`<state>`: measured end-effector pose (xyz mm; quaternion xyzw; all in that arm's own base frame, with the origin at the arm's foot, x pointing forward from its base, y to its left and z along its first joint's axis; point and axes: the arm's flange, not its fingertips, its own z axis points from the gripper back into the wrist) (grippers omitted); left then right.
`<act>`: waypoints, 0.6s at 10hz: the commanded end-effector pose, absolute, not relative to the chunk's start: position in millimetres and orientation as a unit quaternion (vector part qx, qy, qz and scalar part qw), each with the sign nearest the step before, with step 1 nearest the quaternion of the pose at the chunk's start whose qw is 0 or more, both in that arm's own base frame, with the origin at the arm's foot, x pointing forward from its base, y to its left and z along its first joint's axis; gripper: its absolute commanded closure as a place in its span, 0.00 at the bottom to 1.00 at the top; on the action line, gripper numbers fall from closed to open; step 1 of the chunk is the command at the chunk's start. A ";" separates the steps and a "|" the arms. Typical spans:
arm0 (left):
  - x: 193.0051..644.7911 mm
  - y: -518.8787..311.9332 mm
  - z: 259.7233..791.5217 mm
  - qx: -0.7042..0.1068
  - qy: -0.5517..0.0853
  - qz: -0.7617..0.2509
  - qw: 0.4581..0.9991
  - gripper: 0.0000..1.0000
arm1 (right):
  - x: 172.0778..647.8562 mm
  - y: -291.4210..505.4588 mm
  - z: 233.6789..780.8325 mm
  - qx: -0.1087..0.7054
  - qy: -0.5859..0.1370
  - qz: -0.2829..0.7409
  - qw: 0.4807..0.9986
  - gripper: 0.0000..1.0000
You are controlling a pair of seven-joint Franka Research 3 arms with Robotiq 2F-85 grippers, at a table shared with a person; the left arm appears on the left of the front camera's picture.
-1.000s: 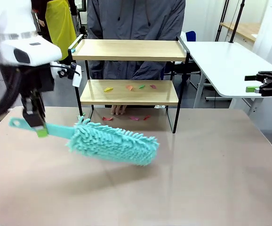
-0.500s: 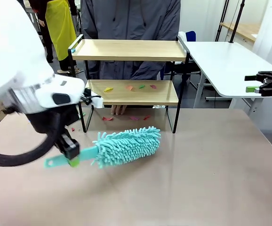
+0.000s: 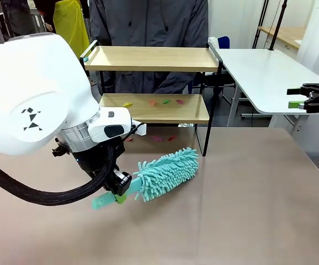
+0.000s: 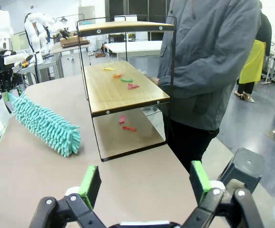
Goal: Clean the shelf.
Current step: Clean the specific section of the Shelf indicated by the human with the Duster.
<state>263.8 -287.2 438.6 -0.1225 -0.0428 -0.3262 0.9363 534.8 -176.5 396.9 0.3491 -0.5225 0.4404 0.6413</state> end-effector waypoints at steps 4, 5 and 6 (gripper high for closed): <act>260.7 -303.5 440.1 -0.119 -0.061 -0.296 0.946 0.87 | 534.8 -175.0 399.1 0.347 -0.523 0.442 0.641 0.00; 261.6 -313.7 439.9 -0.125 -0.087 -0.246 0.957 0.87 | 534.8 -175.0 399.1 0.347 -0.523 0.442 0.641 0.00; 262.5 -321.0 438.3 -0.131 -0.103 -0.225 0.960 0.87 | 534.8 -175.0 399.1 0.347 -0.523 0.442 0.641 0.00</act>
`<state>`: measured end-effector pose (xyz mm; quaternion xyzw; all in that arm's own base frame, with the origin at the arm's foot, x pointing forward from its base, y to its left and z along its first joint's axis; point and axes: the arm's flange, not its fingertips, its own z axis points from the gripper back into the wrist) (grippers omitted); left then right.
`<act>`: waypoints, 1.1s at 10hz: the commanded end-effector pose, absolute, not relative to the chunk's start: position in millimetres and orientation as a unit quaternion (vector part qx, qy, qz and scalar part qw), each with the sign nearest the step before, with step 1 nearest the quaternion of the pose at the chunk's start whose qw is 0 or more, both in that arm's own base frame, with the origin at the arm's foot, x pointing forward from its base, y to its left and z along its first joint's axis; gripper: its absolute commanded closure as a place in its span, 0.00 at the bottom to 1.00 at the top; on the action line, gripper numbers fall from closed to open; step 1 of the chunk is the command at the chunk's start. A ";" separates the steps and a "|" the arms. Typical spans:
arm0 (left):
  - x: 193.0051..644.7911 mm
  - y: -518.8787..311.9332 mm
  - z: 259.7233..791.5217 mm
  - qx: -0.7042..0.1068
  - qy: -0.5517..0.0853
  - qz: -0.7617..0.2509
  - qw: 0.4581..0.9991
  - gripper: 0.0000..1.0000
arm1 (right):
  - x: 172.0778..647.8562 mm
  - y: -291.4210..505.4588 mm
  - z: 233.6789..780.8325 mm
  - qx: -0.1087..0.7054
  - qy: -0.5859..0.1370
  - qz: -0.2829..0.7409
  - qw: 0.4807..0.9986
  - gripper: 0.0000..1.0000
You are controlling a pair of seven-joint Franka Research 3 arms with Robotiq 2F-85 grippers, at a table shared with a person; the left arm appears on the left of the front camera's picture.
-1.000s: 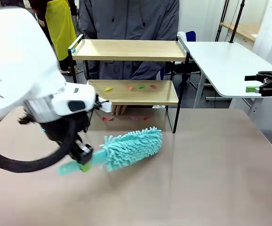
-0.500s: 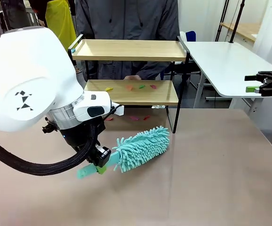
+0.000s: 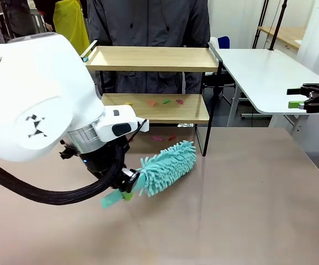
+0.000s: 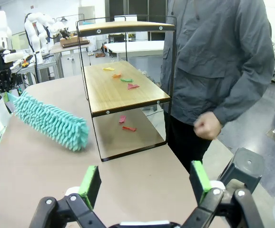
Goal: Clean the shelf.
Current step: Clean the specific section of the Shelf indicated by the human with the Duster.
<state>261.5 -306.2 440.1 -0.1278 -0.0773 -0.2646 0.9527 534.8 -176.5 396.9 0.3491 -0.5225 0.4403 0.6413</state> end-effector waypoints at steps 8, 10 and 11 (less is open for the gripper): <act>324.7 -426.4 370.3 -0.139 -0.203 -0.081 0.966 0.87 | 534.8 -175.0 399.1 0.347 -0.523 0.442 0.641 0.00; 338.4 -441.6 362.8 -0.146 -0.221 -0.056 0.963 0.87 | 534.8 -175.0 399.1 0.347 -0.523 0.442 0.641 0.00; 345.2 -449.6 360.1 -0.153 -0.230 -0.049 0.960 0.87 | 534.8 -175.0 399.1 0.347 -0.523 0.442 0.641 0.00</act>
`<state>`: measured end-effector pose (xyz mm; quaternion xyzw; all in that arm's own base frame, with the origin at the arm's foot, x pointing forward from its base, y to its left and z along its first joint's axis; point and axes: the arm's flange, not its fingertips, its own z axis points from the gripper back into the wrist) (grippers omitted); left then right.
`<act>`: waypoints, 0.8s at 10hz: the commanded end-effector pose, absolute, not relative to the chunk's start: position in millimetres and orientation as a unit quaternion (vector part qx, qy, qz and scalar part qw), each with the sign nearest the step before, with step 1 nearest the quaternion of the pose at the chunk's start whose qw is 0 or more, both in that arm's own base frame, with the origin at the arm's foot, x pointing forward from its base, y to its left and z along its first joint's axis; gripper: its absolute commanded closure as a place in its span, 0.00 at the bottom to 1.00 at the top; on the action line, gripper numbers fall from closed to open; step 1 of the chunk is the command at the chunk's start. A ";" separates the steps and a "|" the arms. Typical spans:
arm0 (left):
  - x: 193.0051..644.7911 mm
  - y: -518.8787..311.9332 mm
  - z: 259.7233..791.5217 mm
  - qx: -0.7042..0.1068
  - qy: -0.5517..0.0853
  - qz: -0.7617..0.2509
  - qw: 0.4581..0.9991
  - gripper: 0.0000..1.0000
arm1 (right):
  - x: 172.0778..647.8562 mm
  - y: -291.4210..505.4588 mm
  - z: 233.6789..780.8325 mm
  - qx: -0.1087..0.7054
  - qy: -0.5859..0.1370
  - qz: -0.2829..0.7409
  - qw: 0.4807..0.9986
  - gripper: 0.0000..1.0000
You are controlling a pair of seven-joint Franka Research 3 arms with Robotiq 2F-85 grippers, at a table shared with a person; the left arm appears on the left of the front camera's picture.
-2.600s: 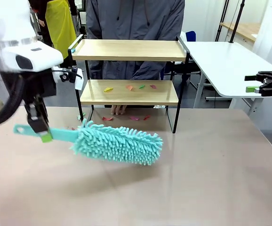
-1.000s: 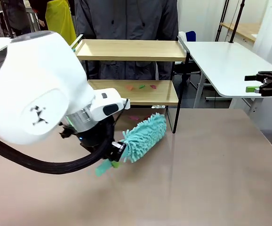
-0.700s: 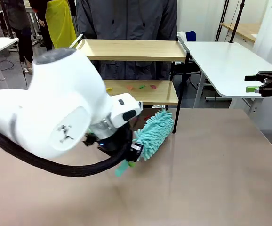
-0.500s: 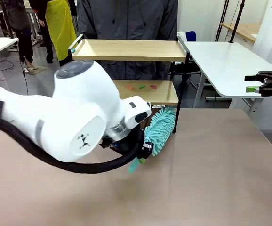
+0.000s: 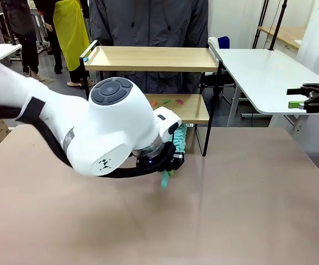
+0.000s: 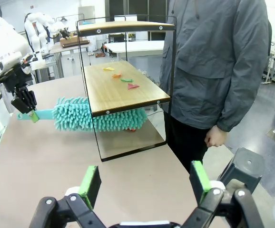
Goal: Clean the shelf.
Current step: Clean the specific section of the Shelf indicated by the human with the Duster.
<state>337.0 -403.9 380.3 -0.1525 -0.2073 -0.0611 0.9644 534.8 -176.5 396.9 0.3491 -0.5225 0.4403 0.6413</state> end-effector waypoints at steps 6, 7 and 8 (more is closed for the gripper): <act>384.3 -489.1 321.3 -0.147 -0.226 -0.021 0.963 0.87 | 534.8 -175.0 399.1 0.347 -0.523 0.442 0.641 0.00; 385.3 -493.4 310.0 -0.141 -0.215 -0.024 0.966 0.87 | 534.8 -175.0 399.1 0.347 -0.523 0.442 0.641 0.00; 385.3 -495.9 301.8 -0.134 -0.211 -0.024 0.968 0.87 | 534.8 -175.0 399.1 0.347 -0.523 0.442 0.641 0.00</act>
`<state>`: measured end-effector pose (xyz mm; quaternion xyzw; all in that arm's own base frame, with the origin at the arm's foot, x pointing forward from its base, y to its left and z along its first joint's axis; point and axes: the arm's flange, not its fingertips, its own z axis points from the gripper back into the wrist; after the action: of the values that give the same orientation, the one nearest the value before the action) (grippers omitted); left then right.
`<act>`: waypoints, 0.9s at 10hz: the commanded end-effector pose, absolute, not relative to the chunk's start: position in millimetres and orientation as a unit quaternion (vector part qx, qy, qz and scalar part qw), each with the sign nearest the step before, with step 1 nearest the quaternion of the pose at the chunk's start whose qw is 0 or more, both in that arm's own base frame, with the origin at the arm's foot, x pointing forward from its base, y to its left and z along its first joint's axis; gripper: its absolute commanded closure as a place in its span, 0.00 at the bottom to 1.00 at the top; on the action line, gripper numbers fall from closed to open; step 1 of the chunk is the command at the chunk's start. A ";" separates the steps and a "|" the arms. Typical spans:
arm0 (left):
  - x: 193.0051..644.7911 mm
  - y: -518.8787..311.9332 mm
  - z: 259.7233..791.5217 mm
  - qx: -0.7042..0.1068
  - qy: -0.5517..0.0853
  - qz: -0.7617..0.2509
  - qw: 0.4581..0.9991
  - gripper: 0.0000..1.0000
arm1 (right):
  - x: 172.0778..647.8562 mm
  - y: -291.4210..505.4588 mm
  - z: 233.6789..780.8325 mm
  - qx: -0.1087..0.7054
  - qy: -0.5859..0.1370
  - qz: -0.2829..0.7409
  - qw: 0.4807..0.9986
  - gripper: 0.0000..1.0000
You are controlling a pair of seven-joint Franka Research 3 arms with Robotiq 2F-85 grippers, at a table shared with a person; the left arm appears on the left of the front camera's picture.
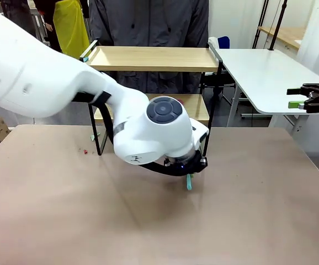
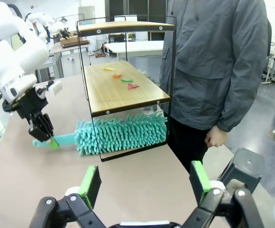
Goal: Clean the shelf.
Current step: Clean the specific section of the Shelf indicated by the human with the Duster.
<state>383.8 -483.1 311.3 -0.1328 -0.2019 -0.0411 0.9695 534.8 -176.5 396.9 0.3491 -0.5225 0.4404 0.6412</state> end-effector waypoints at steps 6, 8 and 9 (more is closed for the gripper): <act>393.3 -470.2 311.3 -0.100 -0.165 -0.042 0.980 0.87 | 534.8 -175.0 399.1 0.347 -0.523 0.442 0.641 0.00; 401.4 -443.9 323.4 -0.084 -0.152 -0.038 0.984 0.87 | 534.8 -175.0 399.1 0.347 -0.523 0.442 0.641 0.00; 405.0 -425.4 327.6 -0.075 -0.144 -0.032 0.986 0.87 | 534.8 -175.0 399.1 0.347 -0.523 0.442 0.641 0.00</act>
<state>407.6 -448.1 316.0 -0.0980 -0.1533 -0.0343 0.9827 534.8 -176.5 396.9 0.3491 -0.5225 0.4404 0.6412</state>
